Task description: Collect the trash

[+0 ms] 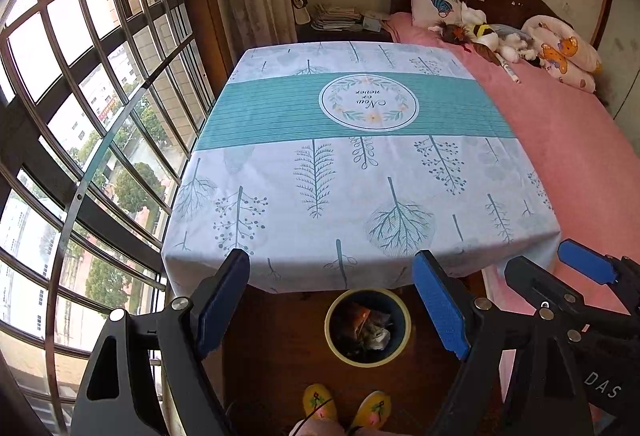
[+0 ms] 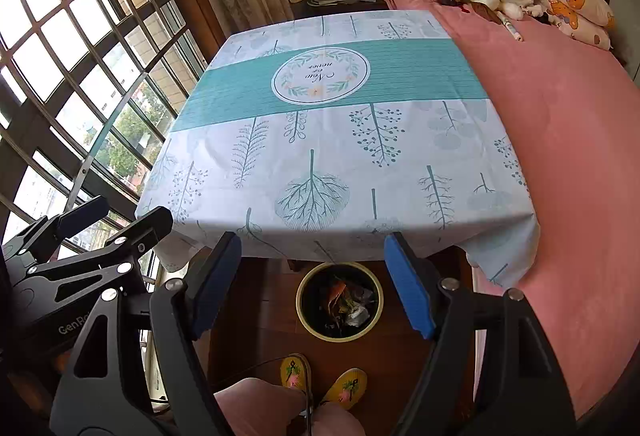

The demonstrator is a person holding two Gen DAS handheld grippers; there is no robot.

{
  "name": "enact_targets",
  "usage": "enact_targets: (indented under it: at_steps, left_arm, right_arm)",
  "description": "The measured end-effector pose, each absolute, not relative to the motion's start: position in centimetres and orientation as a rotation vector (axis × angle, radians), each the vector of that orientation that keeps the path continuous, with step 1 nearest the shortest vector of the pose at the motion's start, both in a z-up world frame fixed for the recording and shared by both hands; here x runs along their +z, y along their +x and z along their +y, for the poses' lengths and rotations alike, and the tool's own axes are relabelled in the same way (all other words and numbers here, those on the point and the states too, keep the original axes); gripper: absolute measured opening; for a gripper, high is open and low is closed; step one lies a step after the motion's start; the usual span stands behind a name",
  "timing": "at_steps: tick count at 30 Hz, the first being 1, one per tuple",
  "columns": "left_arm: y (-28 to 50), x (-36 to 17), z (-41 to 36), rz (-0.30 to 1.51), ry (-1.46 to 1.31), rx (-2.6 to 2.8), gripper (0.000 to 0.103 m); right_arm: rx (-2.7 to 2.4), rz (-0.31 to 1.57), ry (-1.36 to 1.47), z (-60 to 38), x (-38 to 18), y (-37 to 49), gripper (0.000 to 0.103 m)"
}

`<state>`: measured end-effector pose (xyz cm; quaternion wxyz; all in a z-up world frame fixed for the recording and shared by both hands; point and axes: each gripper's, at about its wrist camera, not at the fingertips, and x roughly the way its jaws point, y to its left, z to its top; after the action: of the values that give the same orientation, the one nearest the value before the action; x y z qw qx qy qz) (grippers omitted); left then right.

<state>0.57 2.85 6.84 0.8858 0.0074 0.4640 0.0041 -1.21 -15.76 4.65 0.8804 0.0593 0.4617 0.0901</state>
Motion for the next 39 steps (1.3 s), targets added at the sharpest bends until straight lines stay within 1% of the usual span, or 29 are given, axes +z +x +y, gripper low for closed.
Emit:
enact_targets:
  at_steps: [39]
  left_arm:
    - [1.1, 6.2, 2.5, 0.973, 0.011, 0.051, 0.085]
  right_arm:
    - [0.239, 0.967, 0.115, -15.8, 3.9, 0.0, 0.072]
